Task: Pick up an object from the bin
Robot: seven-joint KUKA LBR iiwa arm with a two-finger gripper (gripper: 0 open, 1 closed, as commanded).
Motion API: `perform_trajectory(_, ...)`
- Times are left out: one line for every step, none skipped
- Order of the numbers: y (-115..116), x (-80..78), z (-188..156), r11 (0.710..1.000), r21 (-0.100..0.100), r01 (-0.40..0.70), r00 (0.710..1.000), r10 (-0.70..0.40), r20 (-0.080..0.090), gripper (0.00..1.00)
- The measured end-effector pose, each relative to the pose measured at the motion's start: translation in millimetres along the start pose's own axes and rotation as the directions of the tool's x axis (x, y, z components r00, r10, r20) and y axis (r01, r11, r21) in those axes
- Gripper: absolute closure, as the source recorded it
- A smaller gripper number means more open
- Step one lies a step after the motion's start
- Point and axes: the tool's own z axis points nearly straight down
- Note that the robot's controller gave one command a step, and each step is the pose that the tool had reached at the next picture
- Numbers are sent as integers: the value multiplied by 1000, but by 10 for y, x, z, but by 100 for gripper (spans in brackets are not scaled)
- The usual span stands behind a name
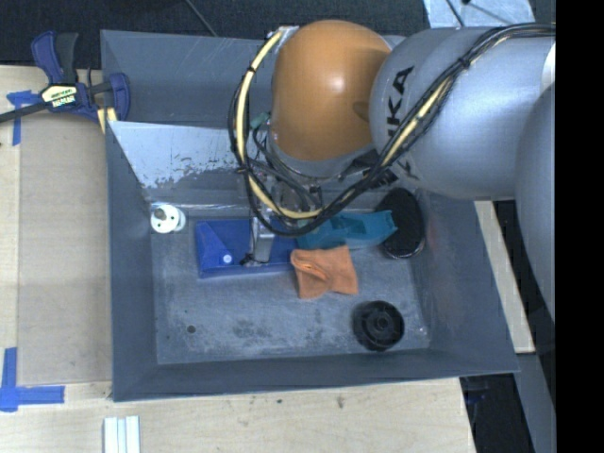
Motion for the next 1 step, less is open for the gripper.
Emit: perform_trajectory(-6, -13, -51, 1000, -2, -2, 1000, 2, 8, 0)
